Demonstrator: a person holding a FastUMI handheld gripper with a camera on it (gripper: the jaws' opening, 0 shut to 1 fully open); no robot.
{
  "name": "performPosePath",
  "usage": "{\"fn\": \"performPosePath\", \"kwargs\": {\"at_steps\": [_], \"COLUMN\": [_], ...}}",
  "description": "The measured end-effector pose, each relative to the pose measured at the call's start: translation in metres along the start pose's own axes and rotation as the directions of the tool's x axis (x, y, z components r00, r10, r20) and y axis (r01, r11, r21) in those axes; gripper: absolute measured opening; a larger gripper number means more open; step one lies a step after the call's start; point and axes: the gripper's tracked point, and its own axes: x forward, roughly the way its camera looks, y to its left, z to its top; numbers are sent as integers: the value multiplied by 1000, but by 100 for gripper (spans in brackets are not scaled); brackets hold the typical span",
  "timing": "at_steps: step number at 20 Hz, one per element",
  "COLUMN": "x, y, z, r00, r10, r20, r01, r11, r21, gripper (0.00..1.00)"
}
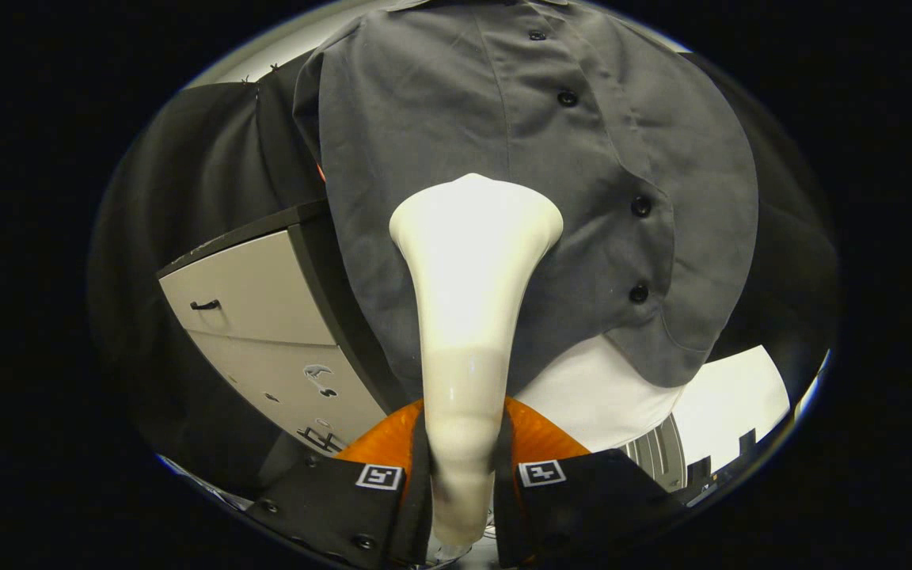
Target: Iron the clothes twice with a garment steamer, once on the left side and once on the right side.
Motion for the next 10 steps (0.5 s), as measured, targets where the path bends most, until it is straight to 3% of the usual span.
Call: {"fn": "performPosePath", "kwargs": {"at_steps": [6, 10], "x": [-2, -29], "y": [-2, 6], "z": [-7, 11], "r00": [1000, 999], "r10": [-13, 18], "r20": [0, 38], "r01": [13, -19], "r11": [1000, 1000], "r21": [-19, 17], "gripper": [40, 39]}}
